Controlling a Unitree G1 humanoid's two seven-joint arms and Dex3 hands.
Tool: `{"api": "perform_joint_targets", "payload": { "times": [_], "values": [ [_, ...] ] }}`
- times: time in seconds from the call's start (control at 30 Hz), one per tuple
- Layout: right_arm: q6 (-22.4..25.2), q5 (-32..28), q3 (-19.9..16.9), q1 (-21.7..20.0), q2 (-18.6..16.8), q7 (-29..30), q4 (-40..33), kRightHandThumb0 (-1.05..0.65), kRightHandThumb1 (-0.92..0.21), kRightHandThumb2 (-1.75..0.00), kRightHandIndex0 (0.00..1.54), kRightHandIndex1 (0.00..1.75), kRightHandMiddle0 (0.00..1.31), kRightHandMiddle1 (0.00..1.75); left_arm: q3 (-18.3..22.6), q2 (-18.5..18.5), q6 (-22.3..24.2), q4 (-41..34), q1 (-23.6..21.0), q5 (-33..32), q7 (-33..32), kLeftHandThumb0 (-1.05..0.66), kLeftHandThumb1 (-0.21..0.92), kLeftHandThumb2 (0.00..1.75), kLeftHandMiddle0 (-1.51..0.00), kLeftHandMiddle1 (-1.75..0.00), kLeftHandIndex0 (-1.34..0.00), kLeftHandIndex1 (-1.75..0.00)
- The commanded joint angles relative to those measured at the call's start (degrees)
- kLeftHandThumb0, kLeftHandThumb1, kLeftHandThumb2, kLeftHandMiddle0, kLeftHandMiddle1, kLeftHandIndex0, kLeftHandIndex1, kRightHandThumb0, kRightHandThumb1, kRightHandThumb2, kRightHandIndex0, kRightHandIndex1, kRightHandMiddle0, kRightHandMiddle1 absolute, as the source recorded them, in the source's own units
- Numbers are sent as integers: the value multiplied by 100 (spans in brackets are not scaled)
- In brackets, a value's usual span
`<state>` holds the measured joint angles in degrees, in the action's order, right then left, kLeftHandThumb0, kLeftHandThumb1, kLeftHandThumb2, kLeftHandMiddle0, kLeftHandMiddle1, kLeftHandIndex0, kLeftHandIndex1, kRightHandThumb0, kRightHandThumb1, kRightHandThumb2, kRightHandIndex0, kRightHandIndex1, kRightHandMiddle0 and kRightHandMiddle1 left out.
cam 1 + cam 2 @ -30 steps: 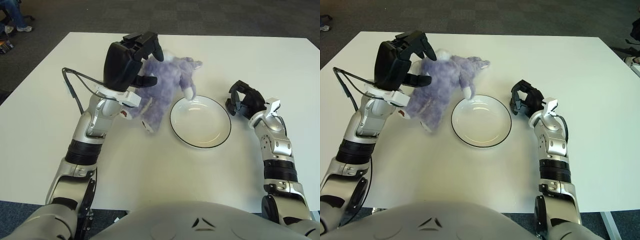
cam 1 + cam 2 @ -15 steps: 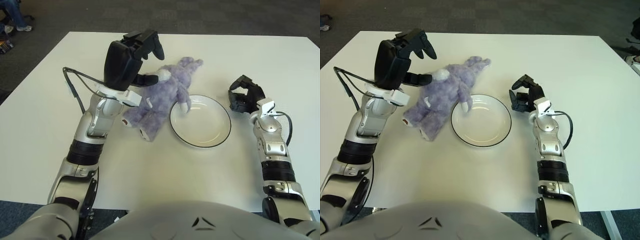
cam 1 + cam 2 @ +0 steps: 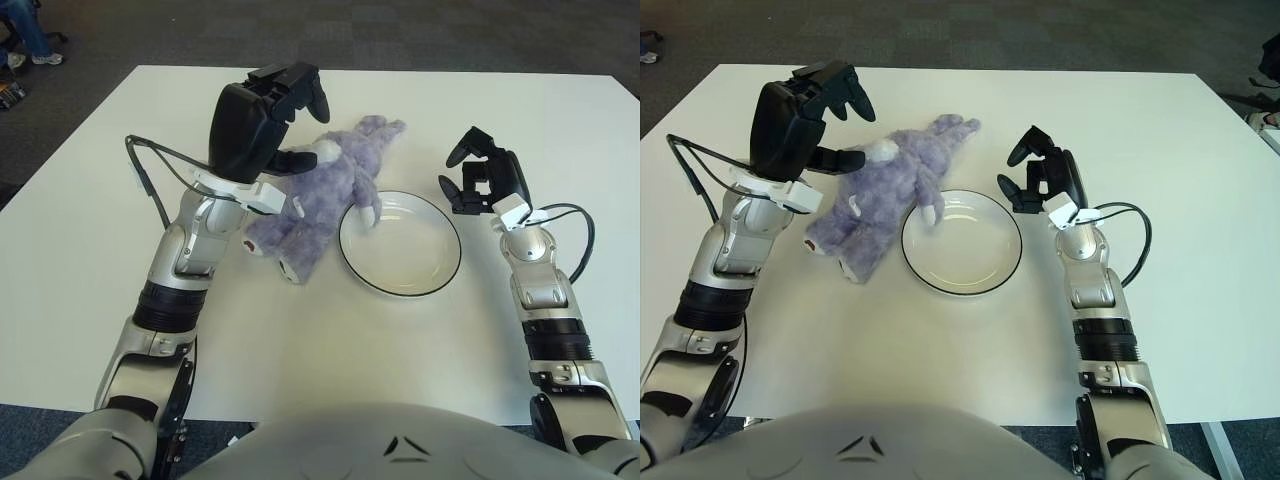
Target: Put the doll into the plate.
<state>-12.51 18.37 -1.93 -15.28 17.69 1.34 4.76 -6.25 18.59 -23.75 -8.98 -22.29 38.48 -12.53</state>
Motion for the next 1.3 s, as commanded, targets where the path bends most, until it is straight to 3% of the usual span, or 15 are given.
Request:
{"api": "perform_joint_targets", "payload": {
  "times": [0.0, 0.27, 0.47, 0.57, 0.67, 0.9, 1.13, 1.2, 1.27],
  "values": [
    [-56, 232, 102, -288, 130, 82, 23, -41, -57, -96, 121, 175, 44, 171, -26, -1, 40, -23, 25, 43, 42, 0, 2, 164, -84, -168, -61, -175],
    [-245, 466, 247, -494, 258, 158, 197, -39, -64, -81, 126, 175, 43, 165, -43, 10, -10, -4, 13, 94, -3, 0, 2, 163, -84, -167, -62, -175],
    [-224, 750, 512, -913, 391, 4, 228, -38, -74, -64, 129, 175, 43, 158, -62, -7, -1, -29, 47, 76, 21, 0, 2, 163, -84, -166, -63, -175],
    [-276, 883, 615, -1052, 493, -62, 260, -48, -47, -83, 128, 175, 15, 146, -69, -28, -37, -16, 62, 59, -25, 0, 2, 163, -85, -165, -63, -175],
    [-357, 887, 663, -1116, 573, -122, 359, -51, -37, -92, 127, 175, 5, 135, -72, -55, -33, -30, 78, 46, -26, 0, 2, 162, -85, -163, -63, -175],
    [-571, 1019, 808, -1364, 785, -148, 692, -55, -34, -93, 123, 175, 0, 117, -71, -143, 113, -75, 135, 52, 34, 0, 2, 161, -87, -160, -62, -175],
    [-639, 1084, 852, -1472, 864, -103, 819, -57, -37, -91, 123, 175, 0, 110, -2, -64, 402, -227, 246, -113, 387, 0, 5, 160, -82, -166, -60, -175],
    [-654, 1074, 834, -1468, 883, -103, 813, -58, -38, -90, 123, 175, 0, 108, 51, 39, 543, -254, 264, -262, 665, 0, 8, 156, -79, -171, -61, -168],
    [-663, 1047, 809, -1442, 901, -112, 781, -58, -38, -90, 124, 175, 0, 107, 129, 218, 654, -252, 277, -436, 986, -1, 18, 141, -72, -173, -60, -154]
  ]
}}
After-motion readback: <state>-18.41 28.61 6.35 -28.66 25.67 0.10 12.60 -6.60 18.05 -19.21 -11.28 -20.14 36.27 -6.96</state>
